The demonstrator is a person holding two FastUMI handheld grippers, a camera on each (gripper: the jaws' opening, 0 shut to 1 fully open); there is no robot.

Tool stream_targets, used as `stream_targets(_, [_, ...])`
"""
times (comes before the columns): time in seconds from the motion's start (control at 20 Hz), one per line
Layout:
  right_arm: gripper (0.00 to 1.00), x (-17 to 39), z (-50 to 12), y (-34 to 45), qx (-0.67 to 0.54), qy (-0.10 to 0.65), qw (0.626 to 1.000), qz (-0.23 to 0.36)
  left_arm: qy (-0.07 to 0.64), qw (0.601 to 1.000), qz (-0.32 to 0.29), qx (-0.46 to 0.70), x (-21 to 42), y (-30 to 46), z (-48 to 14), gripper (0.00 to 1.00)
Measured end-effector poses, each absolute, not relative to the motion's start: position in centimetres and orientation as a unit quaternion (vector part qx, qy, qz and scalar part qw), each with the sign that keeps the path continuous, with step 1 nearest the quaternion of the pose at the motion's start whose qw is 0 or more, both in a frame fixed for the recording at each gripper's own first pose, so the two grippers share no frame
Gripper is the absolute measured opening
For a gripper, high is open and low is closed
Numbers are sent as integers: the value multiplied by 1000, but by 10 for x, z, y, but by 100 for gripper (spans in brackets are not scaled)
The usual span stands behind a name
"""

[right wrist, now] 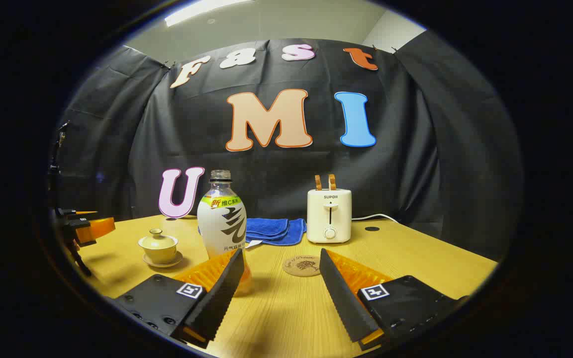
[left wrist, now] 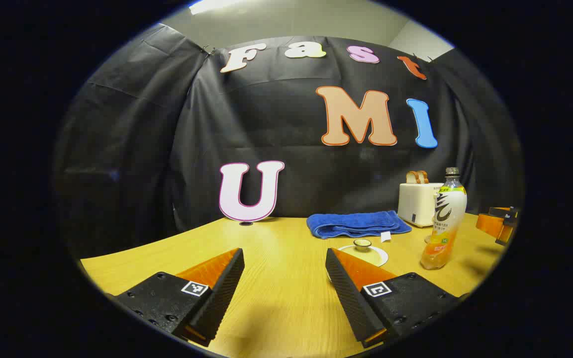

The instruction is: Open the teacup lid with one hand, grasp the water bottle and pour water into the teacup with the other hand; after pouring, place the water bottle on the coaster and then close the teacup lid.

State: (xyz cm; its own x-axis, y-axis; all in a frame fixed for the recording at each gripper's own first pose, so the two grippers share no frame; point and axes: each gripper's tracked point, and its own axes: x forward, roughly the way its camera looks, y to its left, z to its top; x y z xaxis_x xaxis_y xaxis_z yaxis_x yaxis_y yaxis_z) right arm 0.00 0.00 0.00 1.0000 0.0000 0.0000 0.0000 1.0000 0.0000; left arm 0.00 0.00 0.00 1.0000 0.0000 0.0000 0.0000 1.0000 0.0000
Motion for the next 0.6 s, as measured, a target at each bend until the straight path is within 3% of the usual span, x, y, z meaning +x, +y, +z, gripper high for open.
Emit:
stream_targets(0.05, [93,0,0,1,0,0,1000,0,-1,1000,4,-1,1,2,1,96])
stream_targets(0.1, [100,0,0,1,0,0,1000,0,0,1000,7,1,-1,2,1,96])
stream_targets(0.6, [98,0,0,2,0,0,1000,0,0,1000,4,0,-2,1,1,96])
